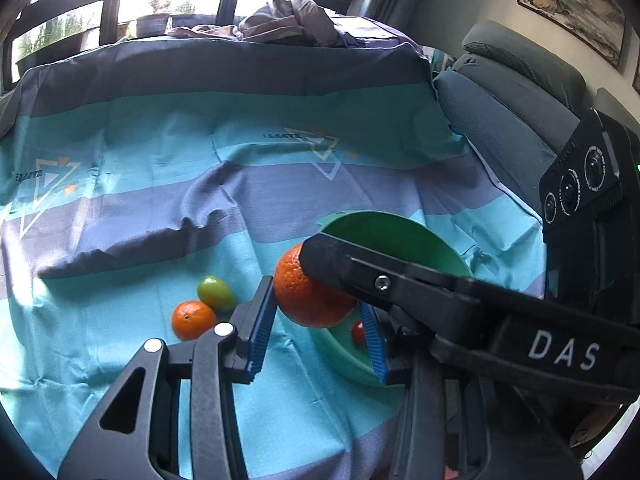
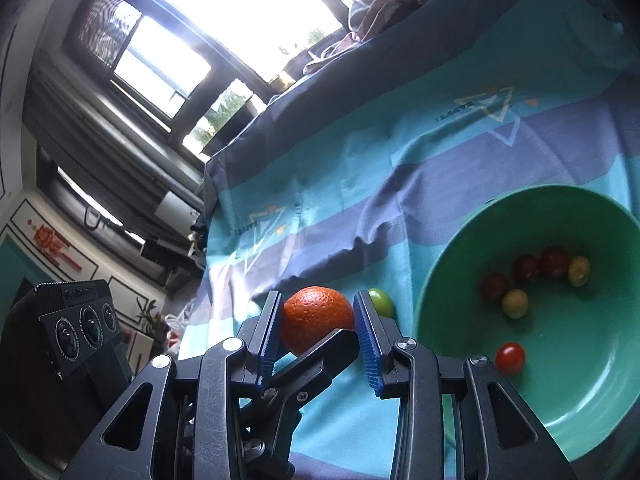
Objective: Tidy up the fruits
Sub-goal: 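Lower the large orange into the green bowl and open the left gripper, then move the open left gripper back to the smaller orange on the sheet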
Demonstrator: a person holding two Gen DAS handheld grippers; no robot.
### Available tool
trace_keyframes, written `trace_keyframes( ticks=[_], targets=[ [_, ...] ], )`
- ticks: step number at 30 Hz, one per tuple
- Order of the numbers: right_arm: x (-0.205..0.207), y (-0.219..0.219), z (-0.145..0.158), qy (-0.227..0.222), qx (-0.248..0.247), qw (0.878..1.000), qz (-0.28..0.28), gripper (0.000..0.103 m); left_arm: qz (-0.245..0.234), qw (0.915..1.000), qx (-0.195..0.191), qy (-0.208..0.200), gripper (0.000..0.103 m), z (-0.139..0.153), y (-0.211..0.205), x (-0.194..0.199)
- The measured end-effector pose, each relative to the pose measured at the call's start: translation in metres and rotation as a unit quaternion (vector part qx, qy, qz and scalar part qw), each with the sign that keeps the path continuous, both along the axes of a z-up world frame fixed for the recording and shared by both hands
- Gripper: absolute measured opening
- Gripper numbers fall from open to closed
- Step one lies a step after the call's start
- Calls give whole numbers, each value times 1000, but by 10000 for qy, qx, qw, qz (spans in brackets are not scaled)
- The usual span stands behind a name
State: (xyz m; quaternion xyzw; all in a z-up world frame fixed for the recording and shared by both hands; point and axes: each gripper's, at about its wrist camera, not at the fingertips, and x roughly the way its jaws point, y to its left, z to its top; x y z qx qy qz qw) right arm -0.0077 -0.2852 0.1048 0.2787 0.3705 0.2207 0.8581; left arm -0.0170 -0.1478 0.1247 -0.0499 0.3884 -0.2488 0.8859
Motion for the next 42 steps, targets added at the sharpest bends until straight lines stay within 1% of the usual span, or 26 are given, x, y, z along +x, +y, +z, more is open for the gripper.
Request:
trace_keyframes(
  ticks=[6, 13, 19, 30, 33, 35, 37, 39, 40, 42],
  targets=[
    [-6, -41, -8, 103, 51, 9989, -447, 39, -331, 9994, 29, 63, 41, -7, -43, 5],
    [-9, -71, -19, 328, -53, 9952, -919, 39, -759, 9967, -53, 279, 41, -23, -78, 16],
    [-6, -88, -33, 671, -99, 9905, -1199, 39, -977, 9937, -109, 543, 41, -40, -96, 26],
    [-4, -98, -46, 1107, -333, 9839, -1366, 39, -1040, 9904, -201, 884, 42, -58, -107, 32],
    [-3, -97, -46, 1219, -471, 9811, -1427, 39, -1026, 9917, -75, 768, 42, -57, -107, 27],
    [-4, -94, -41, 1121, -541, 9810, -1485, 39, -996, 9934, 0, 571, 42, -52, -102, 21],
    [-6, -89, -33, 959, -696, 9814, -1511, 39, -982, 9942, 32, 435, 45, -45, -93, 16],
    [-9, -83, -26, 791, -871, 9807, -1560, 39, -796, 9963, 97, 304, 50, -38, -79, 15],
    [-9, -80, -23, 716, -948, 9802, -1584, 40, -674, 9974, 139, 234, 51, -34, -70, 14],
    [-9, -74, -18, 609, -1059, 9796, -1593, 46, -453, 9987, 188, 153, 55, -27, -50, 13]
  ],
)
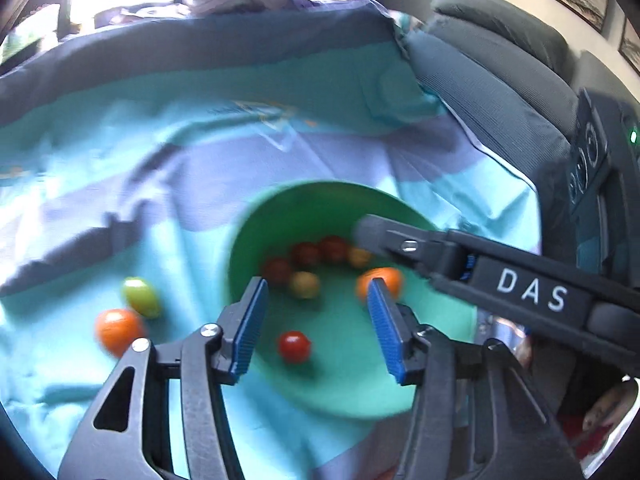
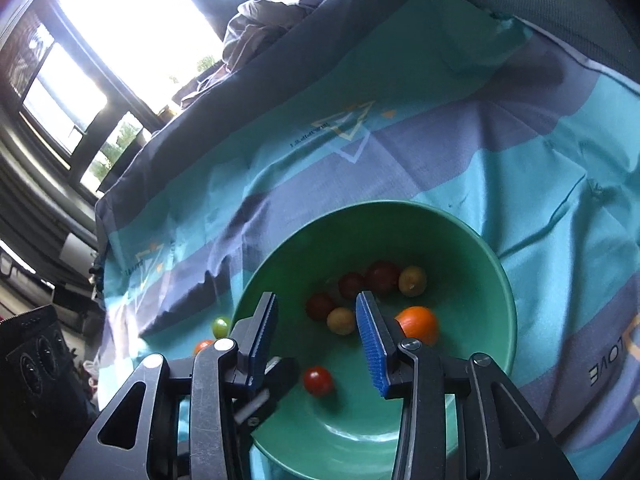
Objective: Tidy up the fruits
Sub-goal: 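Move the open left gripper back to the smaller orange on the sheet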
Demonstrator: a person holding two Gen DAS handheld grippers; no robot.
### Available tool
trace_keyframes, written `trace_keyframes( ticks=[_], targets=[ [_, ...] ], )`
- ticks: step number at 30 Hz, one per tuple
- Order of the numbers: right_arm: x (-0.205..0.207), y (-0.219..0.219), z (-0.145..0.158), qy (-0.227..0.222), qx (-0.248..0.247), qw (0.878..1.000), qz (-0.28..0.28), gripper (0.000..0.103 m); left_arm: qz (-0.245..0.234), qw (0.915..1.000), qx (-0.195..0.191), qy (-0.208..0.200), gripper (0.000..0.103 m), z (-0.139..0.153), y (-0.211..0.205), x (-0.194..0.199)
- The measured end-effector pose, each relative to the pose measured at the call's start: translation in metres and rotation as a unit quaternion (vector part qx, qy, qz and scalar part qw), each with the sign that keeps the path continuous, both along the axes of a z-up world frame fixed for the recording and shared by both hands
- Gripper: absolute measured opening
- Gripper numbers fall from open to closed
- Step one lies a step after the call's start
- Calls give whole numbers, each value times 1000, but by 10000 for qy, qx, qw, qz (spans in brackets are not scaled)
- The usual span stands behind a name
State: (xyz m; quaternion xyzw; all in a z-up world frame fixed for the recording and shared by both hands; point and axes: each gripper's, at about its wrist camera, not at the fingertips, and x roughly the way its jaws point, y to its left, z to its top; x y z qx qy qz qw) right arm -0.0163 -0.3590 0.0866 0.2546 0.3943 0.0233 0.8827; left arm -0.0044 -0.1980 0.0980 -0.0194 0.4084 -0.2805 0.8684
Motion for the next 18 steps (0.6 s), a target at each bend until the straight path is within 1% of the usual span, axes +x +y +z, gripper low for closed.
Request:
trace_keyframes(
  ticks=[2, 5, 8, 11, 13, 15, 18],
  targets=[
    [2, 7, 4, -34, -136, 9999, 18, 46, 281, 9996, 42, -56, 56, 7, 25, -1],
    [4, 22, 10, -85, -415, 9991, 31, 46, 726, 9970, 204, -149, 59, 13, 63, -4],
    [7, 39, 16, -114, -735, 9972, 55, 46, 1225, 9918, 316, -174, 62, 13, 105, -9],
    [12, 63, 19, -100, -1022, 9945, 208, 46, 1716, 9848, 256, -59, 64, 5, 151, -16],
    [16, 81, 20, -99, -1182, 9921, 401, 46, 2042, 9788, 148, 60, 65, -4, 177, -17],
    [20, 101, 19, -125, -1211, 9902, 678, 46, 2306, 9728, 118, 179, 65, -13, 194, -15],
    [29, 131, 11, -91, -1044, 9873, 1192, 46, 2572, 9654, 276, 332, 65, -26, 210, -12]
  ],
)
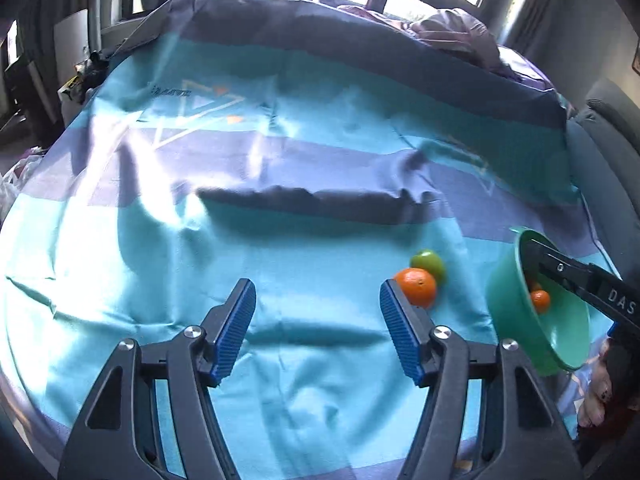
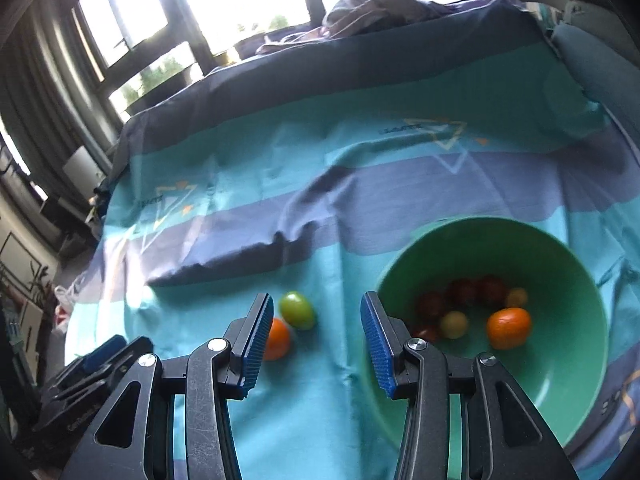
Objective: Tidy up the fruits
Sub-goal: 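Move the open left gripper back to the smaller orange on the sheet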
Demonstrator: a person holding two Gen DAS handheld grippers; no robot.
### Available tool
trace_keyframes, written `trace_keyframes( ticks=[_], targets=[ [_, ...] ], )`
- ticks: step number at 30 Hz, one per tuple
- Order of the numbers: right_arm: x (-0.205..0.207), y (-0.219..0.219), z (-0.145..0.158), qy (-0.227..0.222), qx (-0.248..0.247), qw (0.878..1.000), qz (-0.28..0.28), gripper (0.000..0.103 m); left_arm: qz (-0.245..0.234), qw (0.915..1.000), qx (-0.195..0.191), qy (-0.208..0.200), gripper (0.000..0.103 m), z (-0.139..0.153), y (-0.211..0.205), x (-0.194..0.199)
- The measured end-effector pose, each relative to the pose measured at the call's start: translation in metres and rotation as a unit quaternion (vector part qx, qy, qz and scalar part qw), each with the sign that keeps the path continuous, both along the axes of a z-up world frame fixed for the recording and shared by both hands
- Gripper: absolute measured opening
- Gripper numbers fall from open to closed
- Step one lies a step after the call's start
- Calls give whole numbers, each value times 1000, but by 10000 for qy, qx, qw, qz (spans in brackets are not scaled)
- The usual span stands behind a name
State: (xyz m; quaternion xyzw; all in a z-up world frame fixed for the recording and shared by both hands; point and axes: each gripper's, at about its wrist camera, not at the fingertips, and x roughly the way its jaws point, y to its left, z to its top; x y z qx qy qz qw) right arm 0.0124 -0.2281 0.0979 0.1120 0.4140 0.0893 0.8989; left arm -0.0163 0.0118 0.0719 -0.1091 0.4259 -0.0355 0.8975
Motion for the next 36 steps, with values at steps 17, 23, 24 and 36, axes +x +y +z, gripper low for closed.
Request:
trace_keyframes(
  ticks=[17, 23, 24, 36],
  targets=[
    [44, 86, -74, 1126, -962, 9878, 477, 46, 294, 9989, 320, 192, 65, -14, 19, 6],
    [39, 89, -72, 1099, -700, 9889, 707, 46, 366, 9987, 299, 183, 65, -12, 23, 4],
    [36, 90, -70, 1127, -487, 9885, 879, 46, 394, 9986, 293, 173, 65, -12, 25, 4],
    [20, 111, -78, 1622, 154, 9693, 1842, 46, 427, 9986, 119, 303, 65, -15, 31, 5]
  ],
)
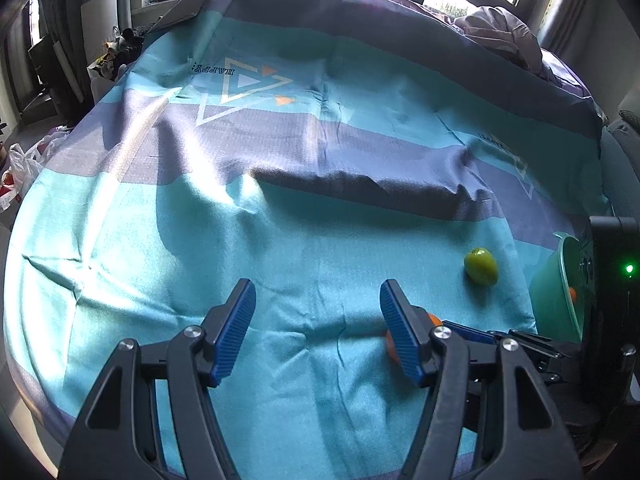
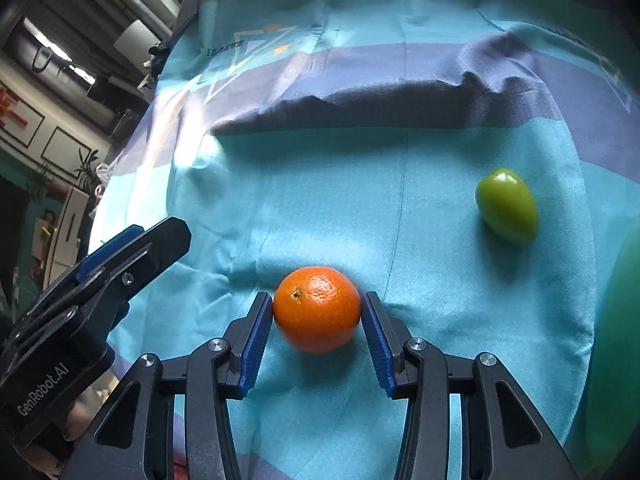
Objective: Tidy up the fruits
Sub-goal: 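Move the open left gripper back to the smaller orange on the sheet, then close the left gripper on the smaller orange and lift it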
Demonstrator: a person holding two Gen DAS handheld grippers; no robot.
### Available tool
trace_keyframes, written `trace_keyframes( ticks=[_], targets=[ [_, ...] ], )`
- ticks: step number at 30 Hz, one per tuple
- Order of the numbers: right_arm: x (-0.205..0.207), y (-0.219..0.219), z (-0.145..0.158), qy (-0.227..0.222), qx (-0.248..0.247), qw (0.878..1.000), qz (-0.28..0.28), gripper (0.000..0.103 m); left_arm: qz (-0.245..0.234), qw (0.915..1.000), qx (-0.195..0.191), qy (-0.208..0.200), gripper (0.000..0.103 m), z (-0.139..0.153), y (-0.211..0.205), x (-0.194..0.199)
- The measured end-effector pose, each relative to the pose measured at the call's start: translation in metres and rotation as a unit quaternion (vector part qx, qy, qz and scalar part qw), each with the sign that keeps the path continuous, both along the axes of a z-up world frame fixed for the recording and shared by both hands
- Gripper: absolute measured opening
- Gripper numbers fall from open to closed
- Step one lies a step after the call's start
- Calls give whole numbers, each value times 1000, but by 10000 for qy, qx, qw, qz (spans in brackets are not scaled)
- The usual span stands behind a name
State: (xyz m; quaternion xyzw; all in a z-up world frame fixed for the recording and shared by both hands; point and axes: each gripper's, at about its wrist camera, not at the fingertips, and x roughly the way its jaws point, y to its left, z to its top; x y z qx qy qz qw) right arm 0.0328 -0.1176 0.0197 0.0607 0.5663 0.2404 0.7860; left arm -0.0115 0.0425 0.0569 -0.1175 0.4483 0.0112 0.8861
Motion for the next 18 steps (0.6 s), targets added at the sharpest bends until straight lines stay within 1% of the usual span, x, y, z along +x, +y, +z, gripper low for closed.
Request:
trace_keyframes(
  ticks=[2, 4, 6, 8, 12, 15, 18],
  targets=[
    [-3, -8, 6, -74, 132, 9999, -68, 46, -27, 10000, -36, 24, 65, -1, 0, -1],
    [-5, -17, 15, -215, 197, 9995, -156, 46, -17, 9998, -188, 13, 65, 0, 2, -2],
    [-7, -26, 24, -384, 359, 9981, -310, 46, -98, 9995, -293, 31, 65, 0, 1, -3],
    [-6, -34, 30, -422, 536, 9969, -403, 46, -204, 9990, -400, 44, 64, 0, -1, -4],
    [-2, -48, 30, -292, 976, 9926, -665, 46, -565, 9962, -644, 149, 63, -5, -14, -5],
    [2, -46, 21, -99, 1046, 9919, -712, 46, -870, 9927, -769, 334, 63, -14, -28, -5],
    [7, -40, 10, 144, 1077, 9914, -734, 47, -1085, 9878, -985, 523, 62, -23, -39, -4]
  ],
)
